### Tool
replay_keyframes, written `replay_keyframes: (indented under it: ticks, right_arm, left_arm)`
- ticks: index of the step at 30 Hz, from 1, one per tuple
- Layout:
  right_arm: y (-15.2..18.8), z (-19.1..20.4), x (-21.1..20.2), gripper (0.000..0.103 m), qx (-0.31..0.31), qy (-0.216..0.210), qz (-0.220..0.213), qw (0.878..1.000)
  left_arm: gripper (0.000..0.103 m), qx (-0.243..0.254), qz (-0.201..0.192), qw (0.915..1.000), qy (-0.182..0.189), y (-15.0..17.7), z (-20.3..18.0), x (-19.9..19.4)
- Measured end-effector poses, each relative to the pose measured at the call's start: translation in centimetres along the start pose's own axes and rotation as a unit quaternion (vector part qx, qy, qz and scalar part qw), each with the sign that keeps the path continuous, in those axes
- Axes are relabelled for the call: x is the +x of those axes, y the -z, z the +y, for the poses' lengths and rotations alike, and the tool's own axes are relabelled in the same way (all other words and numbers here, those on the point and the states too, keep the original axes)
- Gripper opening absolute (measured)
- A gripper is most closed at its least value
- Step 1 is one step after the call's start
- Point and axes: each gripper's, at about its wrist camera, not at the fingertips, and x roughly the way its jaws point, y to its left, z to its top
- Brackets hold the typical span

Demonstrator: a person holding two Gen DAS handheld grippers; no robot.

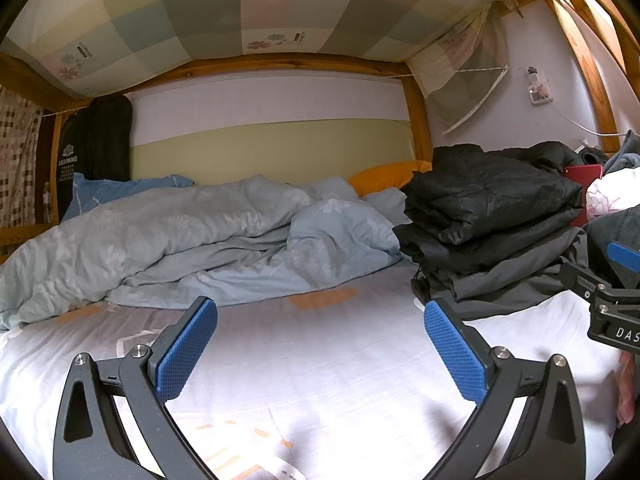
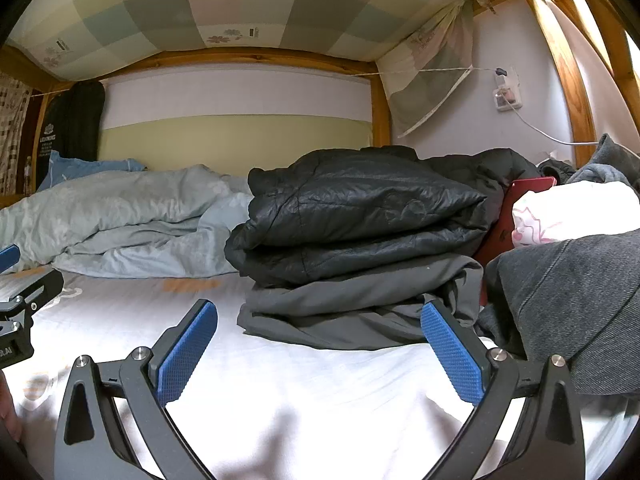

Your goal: Fold large clothes

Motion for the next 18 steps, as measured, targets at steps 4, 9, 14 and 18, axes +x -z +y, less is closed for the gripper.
replay_keyframes:
  ticks: [4, 9, 14, 18]
  right_arm:
    - [0.0, 0.05, -0.08, 0.103, 0.001, 0.001, -0.001, 1.0]
    - [-0.03, 0.05, -0.03, 0.103, 0.001, 0.001, 0.0, 1.0]
    - [0.01, 0.03, -0.06, 0.103, 0.0, 0.0, 0.0, 1.0]
    - [0.06, -0.02, 0.02, 0.103, 0.001, -0.001, 0.0, 1.0]
  left_arm:
    - [0.103, 0.002, 0.001, 1.0, -0.001, 0.06, -0.03, -0.01]
    - [0.103, 0.002, 0.002, 1.0, -0.001, 0.08, 0.0, 0.05]
    - [0.103, 0.002, 0.002, 1.0, -0.001, 0.07, 0.05, 0.05]
    - [0.103, 0.002, 0.004, 1.0, -0.001, 0.17, 0.03, 0.06]
